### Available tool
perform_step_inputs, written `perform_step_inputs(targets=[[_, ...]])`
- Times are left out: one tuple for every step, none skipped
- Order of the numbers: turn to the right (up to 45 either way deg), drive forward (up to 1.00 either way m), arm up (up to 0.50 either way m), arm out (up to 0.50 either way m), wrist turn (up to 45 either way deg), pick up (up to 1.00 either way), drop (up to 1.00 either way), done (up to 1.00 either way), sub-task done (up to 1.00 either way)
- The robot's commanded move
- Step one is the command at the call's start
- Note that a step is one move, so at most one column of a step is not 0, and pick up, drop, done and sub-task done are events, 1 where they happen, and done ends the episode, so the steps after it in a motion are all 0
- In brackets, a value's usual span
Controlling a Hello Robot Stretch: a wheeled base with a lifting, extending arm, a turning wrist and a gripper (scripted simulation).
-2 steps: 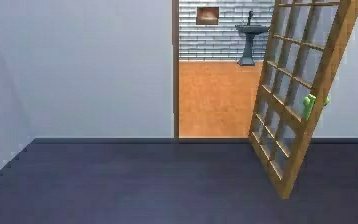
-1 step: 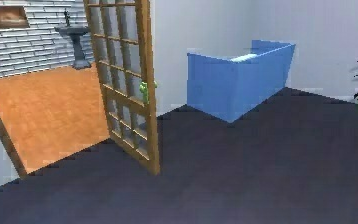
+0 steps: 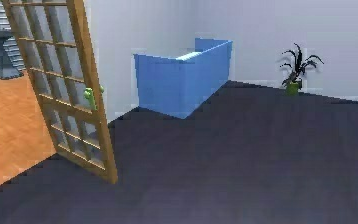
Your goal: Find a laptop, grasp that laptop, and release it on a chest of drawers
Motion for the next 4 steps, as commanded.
perform_step_inputs(targets=[[0.0, 0.25, 0.00, 0.00, 0.0, 0.00, 0.00, 0.00, 0.00], [45.0, 0.00, 0.00, 0.00, 0.0, 0.00, 0.00, 0.00, 0.00], [9.0, 0.00, 0.00, 0.00, 0.0, 0.00, 0.00, 0.00, 0.00], [3.0, 0.00, 0.00, 0.00, 0.0, 0.00, 0.00, 0.00, 0.00]])
